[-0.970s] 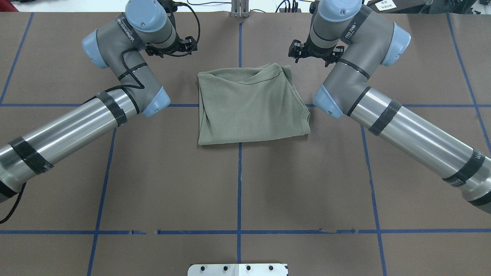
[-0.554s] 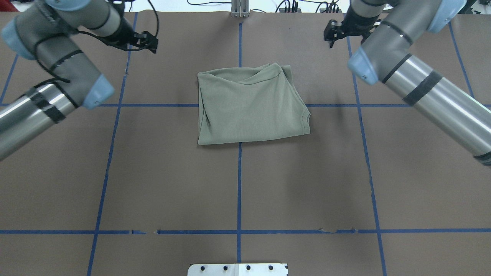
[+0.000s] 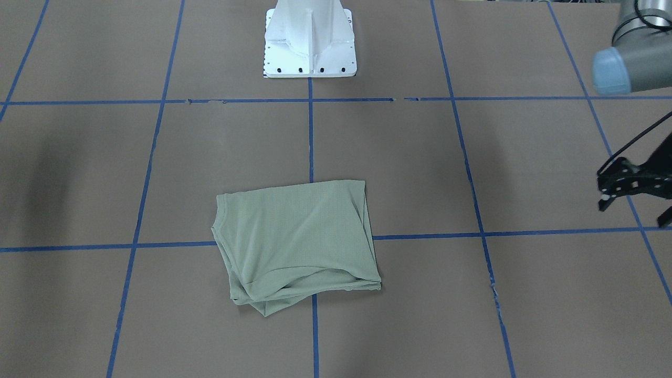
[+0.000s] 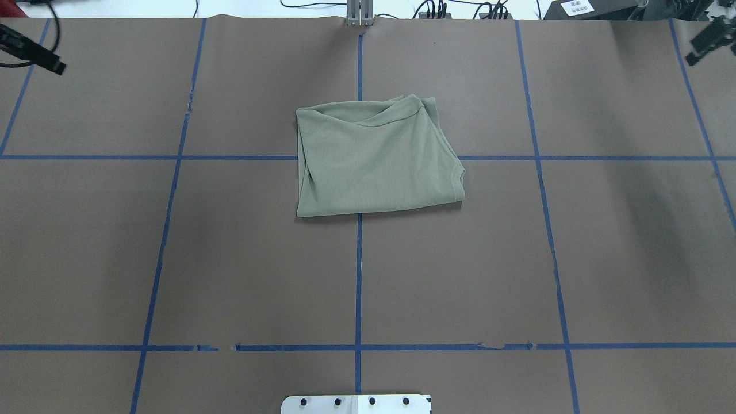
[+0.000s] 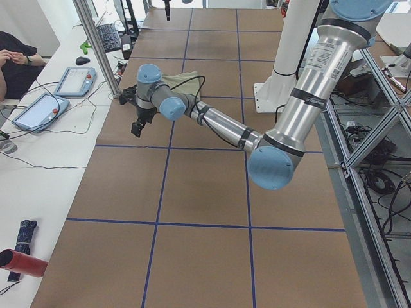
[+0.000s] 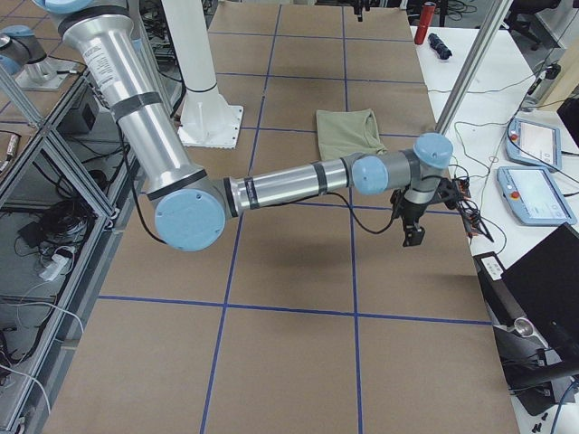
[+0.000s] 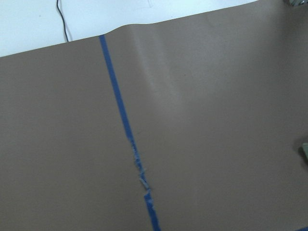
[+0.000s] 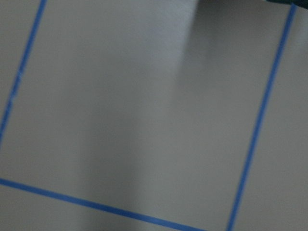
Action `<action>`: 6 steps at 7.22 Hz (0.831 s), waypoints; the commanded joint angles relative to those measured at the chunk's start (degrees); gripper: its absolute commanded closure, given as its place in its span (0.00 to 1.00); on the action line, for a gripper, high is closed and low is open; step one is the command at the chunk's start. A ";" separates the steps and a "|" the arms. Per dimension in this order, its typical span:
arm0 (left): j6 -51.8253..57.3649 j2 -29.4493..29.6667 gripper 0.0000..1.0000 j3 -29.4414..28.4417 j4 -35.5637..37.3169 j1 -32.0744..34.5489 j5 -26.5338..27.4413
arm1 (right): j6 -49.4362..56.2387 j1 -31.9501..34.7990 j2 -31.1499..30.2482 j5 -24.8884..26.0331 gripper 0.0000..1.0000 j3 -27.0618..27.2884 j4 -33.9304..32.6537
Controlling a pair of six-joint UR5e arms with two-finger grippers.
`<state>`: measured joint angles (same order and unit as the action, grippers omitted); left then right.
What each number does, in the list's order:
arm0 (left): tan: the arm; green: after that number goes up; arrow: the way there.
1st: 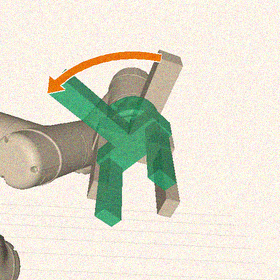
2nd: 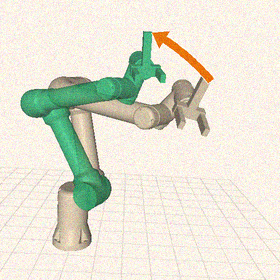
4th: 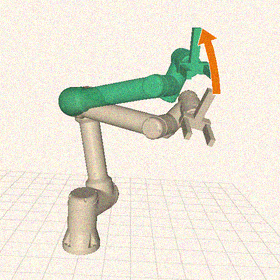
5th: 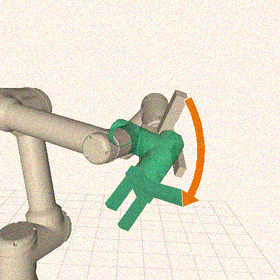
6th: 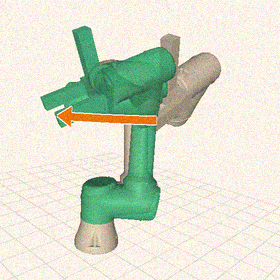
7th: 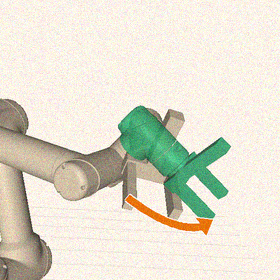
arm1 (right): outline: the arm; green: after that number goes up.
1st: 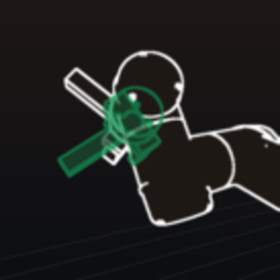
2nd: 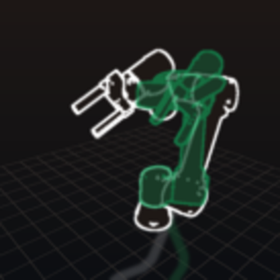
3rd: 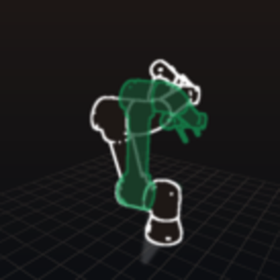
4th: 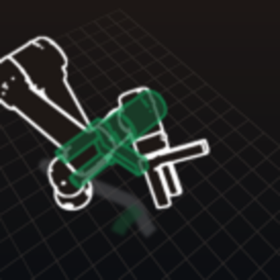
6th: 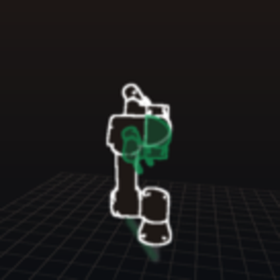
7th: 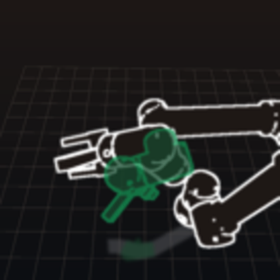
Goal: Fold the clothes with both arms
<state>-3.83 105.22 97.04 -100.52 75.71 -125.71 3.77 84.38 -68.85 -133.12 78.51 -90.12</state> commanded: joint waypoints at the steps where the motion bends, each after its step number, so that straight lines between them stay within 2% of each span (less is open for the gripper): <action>1: 15.42 -15.31 0.00 5.93 -0.71 10.13 -3.93 | 8.89 7.63 -11.97 -2.40 0.00 4.68 0.04; 3: 15.52 -19.33 0.00 6.93 0.23 13.82 -3.48 | 6.61 9.65 -13.42 -1.97 0.00 6.74 -1.71; 4: 15.26 -21.09 0.00 7.46 3.98 15.15 -3.83 | 6.07 9.75 -13.68 -1.01 0.00 9.18 -4.77; 5: 15.17 -21.02 0.00 7.55 9.93 15.43 -4.36 | 1.81 9.49 -14.90 0.48 0.00 12.16 -5.58; 6: 15.00 -22.67 0.00 9.38 12.17 15.95 -6.19 | -1.28 8.70 -16.04 0.41 0.00 14.37 -5.42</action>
<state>11.32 84.07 104.92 -92.28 90.89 -130.34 6.26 93.64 -83.58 -133.24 89.97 -95.00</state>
